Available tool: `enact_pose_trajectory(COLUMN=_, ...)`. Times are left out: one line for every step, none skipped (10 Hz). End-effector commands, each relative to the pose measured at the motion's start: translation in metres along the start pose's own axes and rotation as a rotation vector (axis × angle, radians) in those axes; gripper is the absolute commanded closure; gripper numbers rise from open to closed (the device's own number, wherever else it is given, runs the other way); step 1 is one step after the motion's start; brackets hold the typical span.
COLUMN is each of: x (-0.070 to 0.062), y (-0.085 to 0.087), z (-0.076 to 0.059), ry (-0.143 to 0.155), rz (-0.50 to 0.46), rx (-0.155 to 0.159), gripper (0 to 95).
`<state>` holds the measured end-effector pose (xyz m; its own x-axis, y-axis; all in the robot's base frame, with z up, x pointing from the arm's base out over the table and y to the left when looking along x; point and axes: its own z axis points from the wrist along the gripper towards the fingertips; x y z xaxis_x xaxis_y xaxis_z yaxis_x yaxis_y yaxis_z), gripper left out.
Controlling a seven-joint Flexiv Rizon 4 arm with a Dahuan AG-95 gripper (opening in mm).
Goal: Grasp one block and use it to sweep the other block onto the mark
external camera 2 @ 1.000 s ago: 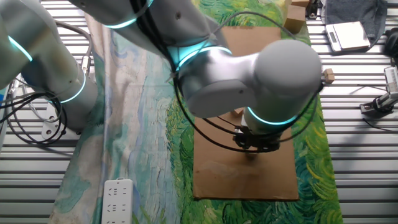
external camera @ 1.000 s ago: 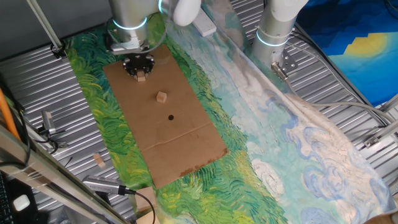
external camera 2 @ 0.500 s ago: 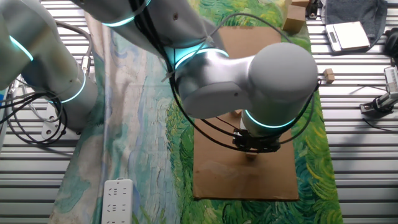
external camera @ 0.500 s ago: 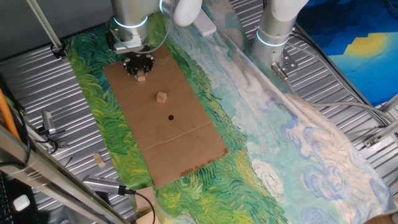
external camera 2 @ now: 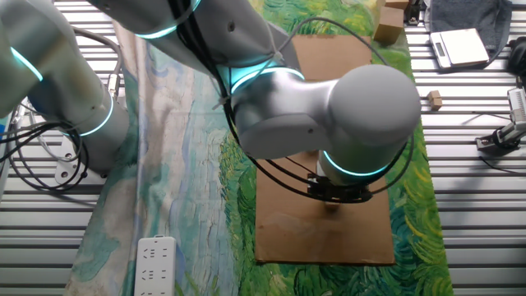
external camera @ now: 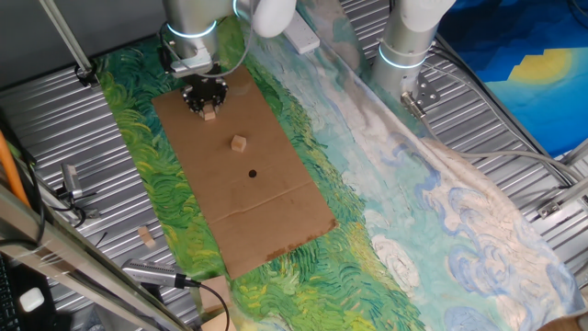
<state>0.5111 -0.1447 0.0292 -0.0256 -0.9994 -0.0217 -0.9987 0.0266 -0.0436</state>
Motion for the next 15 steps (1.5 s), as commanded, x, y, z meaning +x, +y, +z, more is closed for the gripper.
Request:
enact_pose_trajectory(x=0.0, y=0.001, z=0.0, ry=-0.014, rz=-0.014, rx=-0.005, gripper=95.0)
enact_pose_trajectory(x=0.0, y=0.001, z=0.0, ry=-0.007, rz=-0.023, rx=-0.006, gripper=95.0)
enact_pose_trajectory(x=0.0, y=0.001, z=0.0, ry=-0.01, rz=-0.022, rx=-0.012, gripper=95.0)
enact_pose_trajectory(x=0.0, y=0.001, z=0.0, ry=-0.024, rz=-0.01, rx=-0.038, gripper=95.0)
enact_pose_trajectory(x=0.0, y=0.001, z=0.0, ry=-0.022, rz=0.0, rx=-0.038, gripper=95.0)
enact_pose_trajectory(x=0.0, y=0.001, z=0.0, ry=-0.022, rz=0.006, rx=-0.037, gripper=95.0)
enact_pose_trajectory(x=0.0, y=0.001, z=0.0, ry=-0.021, rz=0.004, rx=-0.038, gripper=95.0)
enact_pose_trajectory(x=0.0, y=0.001, z=0.0, ry=-0.022, rz=-0.003, rx=-0.039, gripper=95.0)
enact_pose_trajectory(x=0.0, y=0.001, z=0.0, ry=-0.028, rz=-0.002, rx=-0.045, gripper=95.0)
enact_pose_trajectory(x=0.0, y=0.001, z=0.0, ry=-0.04, rz=0.004, rx=-0.052, gripper=95.0)
enact_pose_trajectory(x=-0.002, y=0.006, z=-0.002, ry=-0.053, rz=0.006, rx=-0.061, gripper=95.0)
enact_pose_trajectory(x=-0.004, y=0.013, z=-0.004, ry=-0.053, rz=0.004, rx=-0.064, gripper=95.0)
enact_pose_trajectory(x=-0.006, y=0.017, z=-0.003, ry=-0.057, rz=0.002, rx=-0.065, gripper=95.0)
enact_pose_trajectory(x=-0.008, y=0.022, z=0.0, ry=-0.066, rz=0.006, rx=-0.066, gripper=95.0)
enact_pose_trajectory(x=-0.011, y=0.026, z=0.003, ry=-0.072, rz=0.013, rx=-0.067, gripper=95.0)
